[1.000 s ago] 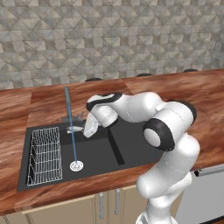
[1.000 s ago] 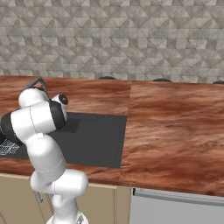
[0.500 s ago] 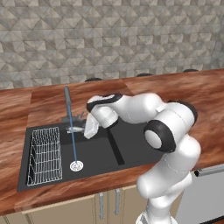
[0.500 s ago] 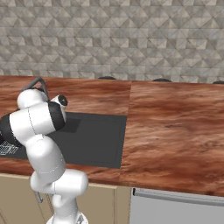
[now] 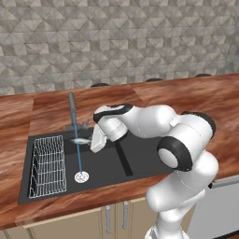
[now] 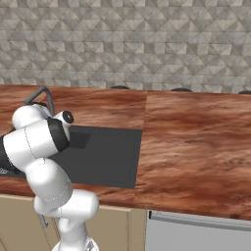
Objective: Take the fish out of the fridge, briefly rinse it in the sink, and place it on the tray next to the sink.
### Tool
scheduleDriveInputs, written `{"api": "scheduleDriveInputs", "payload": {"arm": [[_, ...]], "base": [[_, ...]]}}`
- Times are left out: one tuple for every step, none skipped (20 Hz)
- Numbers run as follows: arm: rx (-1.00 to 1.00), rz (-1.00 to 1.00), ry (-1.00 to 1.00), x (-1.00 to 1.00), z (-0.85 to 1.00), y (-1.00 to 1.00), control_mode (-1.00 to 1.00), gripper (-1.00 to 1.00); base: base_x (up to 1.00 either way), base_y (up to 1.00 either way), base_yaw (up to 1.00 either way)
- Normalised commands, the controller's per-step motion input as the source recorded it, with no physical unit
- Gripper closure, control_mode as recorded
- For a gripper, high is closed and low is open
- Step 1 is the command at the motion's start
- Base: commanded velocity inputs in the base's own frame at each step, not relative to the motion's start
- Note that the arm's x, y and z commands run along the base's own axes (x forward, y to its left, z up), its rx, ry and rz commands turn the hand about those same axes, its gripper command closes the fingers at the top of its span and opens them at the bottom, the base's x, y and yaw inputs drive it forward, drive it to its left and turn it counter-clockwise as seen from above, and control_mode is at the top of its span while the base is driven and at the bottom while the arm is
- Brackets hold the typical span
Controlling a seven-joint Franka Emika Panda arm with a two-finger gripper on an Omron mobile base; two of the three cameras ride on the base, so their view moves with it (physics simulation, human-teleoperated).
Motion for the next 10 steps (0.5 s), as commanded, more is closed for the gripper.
{"api": "scheduleDriveInputs", "payload": {"arm": [[0.00, 0.00, 0.00, 0.19, 0.00, 0.00, -1.00, 1.00], [0.00, 0.00, 0.00, 0.37, 0.00, 0.00, -1.00, 1.00], [0.00, 0.00, 0.00, 0.51, 0.00, 0.00, -1.00, 1.00], [0.00, 0.00, 0.00, 0.49, 0.00, 0.03, -1.00, 1.00], [0.00, 0.00, 0.00, 0.49, 0.00, 0.02, -1.00, 1.00], [0.00, 0.00, 0.00, 0.41, 0.00, 0.01, -1.00, 1.00], [0.00, 0.00, 0.00, 0.11, 0.00, 0.00, -1.00, 1.00], [0.00, 0.00, 0.00, 0.00, 0.00, 0.00, -1.00, 1.00], [0.00, 0.00, 0.00, 0.00, 0.00, 0.00, -1.00, 1.00], [0.00, 0.00, 0.00, 0.00, 0.00, 0.00, -1.00, 1.00]], "base": [[0.00, 0.00, 0.00], [0.00, 0.00, 0.00], [0.00, 0.00, 0.00], [0.00, 0.00, 0.00], [0.00, 0.00, 0.00], [0.00, 0.00, 0.00], [0.00, 0.00, 0.00], [0.00, 0.00, 0.00], [0.00, 0.00, 0.00], [0.00, 0.00, 0.00]]}}
